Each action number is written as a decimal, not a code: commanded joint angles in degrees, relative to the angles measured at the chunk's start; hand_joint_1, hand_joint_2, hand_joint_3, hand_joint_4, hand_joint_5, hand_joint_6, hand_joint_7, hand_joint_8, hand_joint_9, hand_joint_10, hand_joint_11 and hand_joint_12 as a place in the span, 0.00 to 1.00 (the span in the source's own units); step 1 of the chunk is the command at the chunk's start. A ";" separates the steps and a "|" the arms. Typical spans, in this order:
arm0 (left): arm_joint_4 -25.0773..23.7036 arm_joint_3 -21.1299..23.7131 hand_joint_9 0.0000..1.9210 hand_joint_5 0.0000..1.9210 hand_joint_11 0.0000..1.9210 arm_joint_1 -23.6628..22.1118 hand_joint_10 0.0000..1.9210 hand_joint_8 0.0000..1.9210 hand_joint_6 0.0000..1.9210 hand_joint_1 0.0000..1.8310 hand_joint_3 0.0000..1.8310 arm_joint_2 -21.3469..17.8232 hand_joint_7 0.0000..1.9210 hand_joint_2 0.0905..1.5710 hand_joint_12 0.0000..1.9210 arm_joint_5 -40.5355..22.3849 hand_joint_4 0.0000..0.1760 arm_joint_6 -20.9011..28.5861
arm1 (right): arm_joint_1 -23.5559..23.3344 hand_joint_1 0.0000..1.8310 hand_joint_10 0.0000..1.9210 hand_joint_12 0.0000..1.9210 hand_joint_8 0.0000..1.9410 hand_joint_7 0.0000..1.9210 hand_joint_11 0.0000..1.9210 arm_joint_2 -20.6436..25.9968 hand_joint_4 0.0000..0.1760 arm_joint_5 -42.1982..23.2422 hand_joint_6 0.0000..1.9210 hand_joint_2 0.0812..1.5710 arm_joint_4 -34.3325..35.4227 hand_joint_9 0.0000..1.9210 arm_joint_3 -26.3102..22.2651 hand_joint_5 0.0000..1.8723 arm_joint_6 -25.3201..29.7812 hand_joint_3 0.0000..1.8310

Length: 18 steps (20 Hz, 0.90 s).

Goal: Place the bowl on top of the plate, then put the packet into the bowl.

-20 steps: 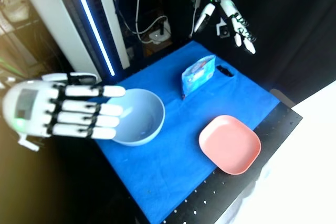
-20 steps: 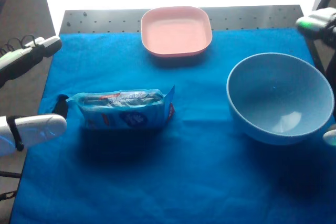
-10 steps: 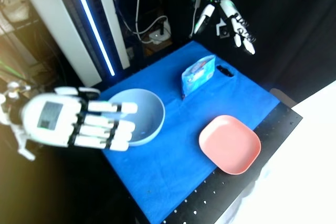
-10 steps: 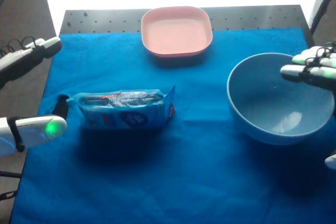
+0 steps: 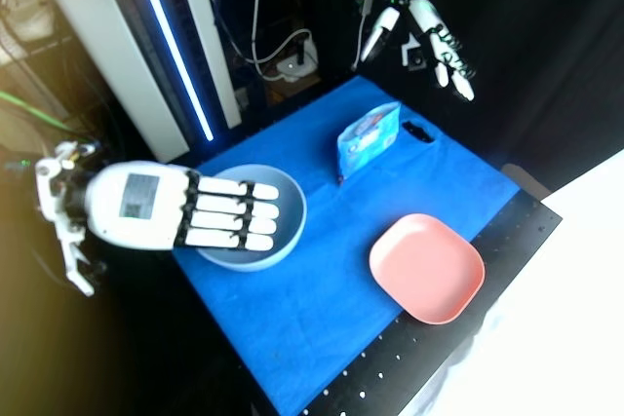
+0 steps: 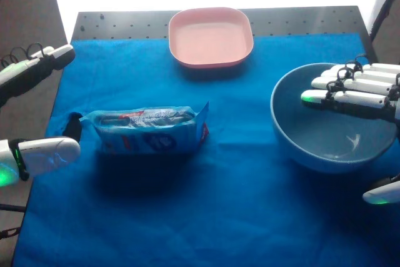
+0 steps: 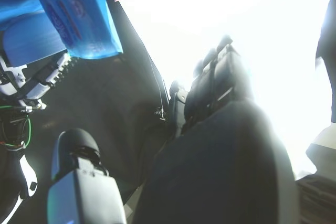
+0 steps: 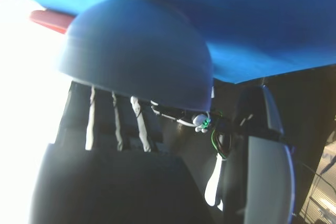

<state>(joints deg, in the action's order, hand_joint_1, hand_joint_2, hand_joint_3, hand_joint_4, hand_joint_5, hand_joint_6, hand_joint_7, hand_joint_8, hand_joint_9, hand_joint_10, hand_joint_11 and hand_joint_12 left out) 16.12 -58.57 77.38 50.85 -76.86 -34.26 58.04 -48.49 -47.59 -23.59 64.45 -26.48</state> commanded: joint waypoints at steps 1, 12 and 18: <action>0.46 -0.14 0.00 0.06 0.00 -0.41 0.00 0.00 0.00 0.26 0.00 0.25 0.00 0.57 0.00 -6.79 0.81 0.51 | -0.95 0.31 0.00 0.02 0.00 0.02 0.05 -0.49 0.32 -5.04 0.00 0.58 1.07 0.04 0.20 0.03 0.08 0.00; 0.45 -0.33 0.00 0.05 0.01 -0.30 0.00 0.00 0.00 0.27 0.00 0.68 0.00 0.59 0.00 -7.14 0.76 1.24 | -7.87 0.49 0.00 0.37 0.00 0.18 0.05 -5.16 0.00 6.95 0.00 0.57 -11.61 0.20 2.10 0.22 0.11 0.00; 0.49 -0.33 0.00 0.05 0.02 -0.09 0.00 0.00 0.00 0.29 0.00 0.89 0.00 0.59 0.01 -7.36 0.72 1.45 | -7.87 0.19 0.09 0.63 0.04 0.58 0.25 -7.23 0.00 8.10 0.06 0.89 -11.32 0.53 4.18 0.60 0.69 0.00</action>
<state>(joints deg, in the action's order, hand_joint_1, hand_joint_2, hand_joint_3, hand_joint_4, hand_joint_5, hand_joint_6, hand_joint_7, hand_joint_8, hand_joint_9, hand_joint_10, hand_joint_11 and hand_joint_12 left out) 16.32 -58.57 77.49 51.53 -76.99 -33.30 50.17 -55.31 -38.89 -35.20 68.49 -25.85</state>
